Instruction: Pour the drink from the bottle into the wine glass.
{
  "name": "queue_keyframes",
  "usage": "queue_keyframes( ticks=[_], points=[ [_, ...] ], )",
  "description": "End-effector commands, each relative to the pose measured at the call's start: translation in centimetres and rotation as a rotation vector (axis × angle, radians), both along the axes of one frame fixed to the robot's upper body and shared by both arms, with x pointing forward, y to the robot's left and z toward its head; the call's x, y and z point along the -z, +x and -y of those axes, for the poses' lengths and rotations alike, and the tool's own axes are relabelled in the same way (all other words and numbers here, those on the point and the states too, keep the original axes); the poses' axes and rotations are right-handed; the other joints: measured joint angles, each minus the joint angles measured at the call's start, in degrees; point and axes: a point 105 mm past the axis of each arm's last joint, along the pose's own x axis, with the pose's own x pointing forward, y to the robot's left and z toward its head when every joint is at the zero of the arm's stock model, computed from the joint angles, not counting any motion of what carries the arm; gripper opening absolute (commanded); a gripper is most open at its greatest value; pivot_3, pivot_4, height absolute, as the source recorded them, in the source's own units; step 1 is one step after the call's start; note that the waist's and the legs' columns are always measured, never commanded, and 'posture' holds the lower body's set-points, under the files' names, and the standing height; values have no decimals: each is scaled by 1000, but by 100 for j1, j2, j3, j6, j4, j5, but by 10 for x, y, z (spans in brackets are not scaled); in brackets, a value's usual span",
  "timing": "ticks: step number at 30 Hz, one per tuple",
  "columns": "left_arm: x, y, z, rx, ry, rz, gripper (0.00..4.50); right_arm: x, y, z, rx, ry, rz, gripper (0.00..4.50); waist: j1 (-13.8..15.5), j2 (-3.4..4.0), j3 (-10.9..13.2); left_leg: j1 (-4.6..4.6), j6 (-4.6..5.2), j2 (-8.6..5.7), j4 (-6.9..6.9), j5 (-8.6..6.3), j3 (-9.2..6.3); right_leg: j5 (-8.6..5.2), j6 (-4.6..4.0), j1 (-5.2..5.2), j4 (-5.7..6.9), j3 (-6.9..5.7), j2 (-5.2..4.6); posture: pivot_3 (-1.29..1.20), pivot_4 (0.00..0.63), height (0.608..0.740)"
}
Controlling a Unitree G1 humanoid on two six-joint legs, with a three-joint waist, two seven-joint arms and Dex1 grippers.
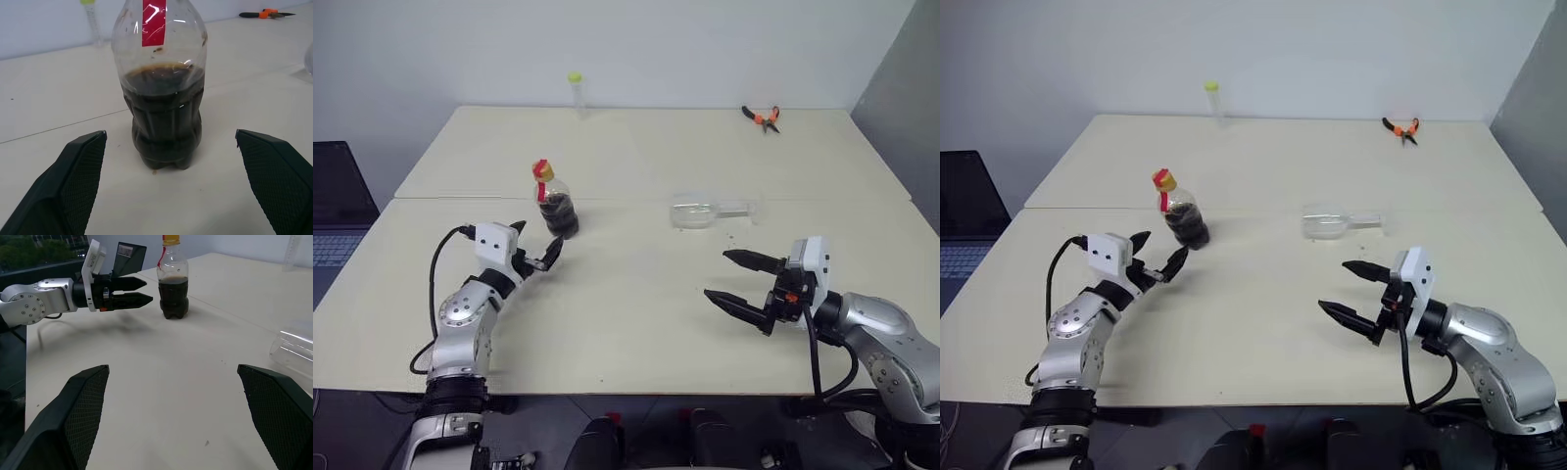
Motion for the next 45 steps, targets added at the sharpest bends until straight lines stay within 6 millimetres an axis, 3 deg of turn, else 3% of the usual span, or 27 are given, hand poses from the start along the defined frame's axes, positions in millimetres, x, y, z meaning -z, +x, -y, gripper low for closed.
queue_keyframes(
  ticks=[1,12,18,27,37,40,45],
  points=[
    [-10,14,1,-22,-18,23,4474,-8,0,1,-2,20,48,4500,3,-1,0,0,0,0,1,0,-1,0,0,0,0,-1,2,0,150,740],
    [-15,47,14,4,-27,33,4474,-14,6,-2,4,32,73,4500,-1,-5,2,-2,-1,-5,2,1,1,0,0,-1,1,-1,7,0,150,740],
    [-23,58,18,13,-31,53,4474,-18,7,-7,-4,33,80,4500,-12,-7,3,-4,-1,-5,2,1,1,0,0,-4,1,0,7,0,150,740],
    [-18,68,21,3,-62,26,4474,-26,9,-11,-6,26,91,4500,-17,-8,4,-6,-1,-9,5,1,3,0,1,-5,1,2,7,0,150,740],
    [-25,68,23,33,-69,55,2076,-31,9,-11,11,20,96,4500,-16,-11,6,-8,-1,-8,5,1,-2,0,1,-8,3,-1,8,0,150,740],
    [-29,64,33,98,-48,82,1840,-33,8,-9,24,19,102,4500,-15,-13,8,-10,-1,-8,5,1,-2,0,1,-8,3,-1,8,0,150,740],
    [-40,39,84,366,13,132,1797,-40,1,-4,55,33,114,4500,-6,-14,8,-17,-8,-9,6,5,-1,0,1,-10,-2,0,4,0,150,740]
  ],
)
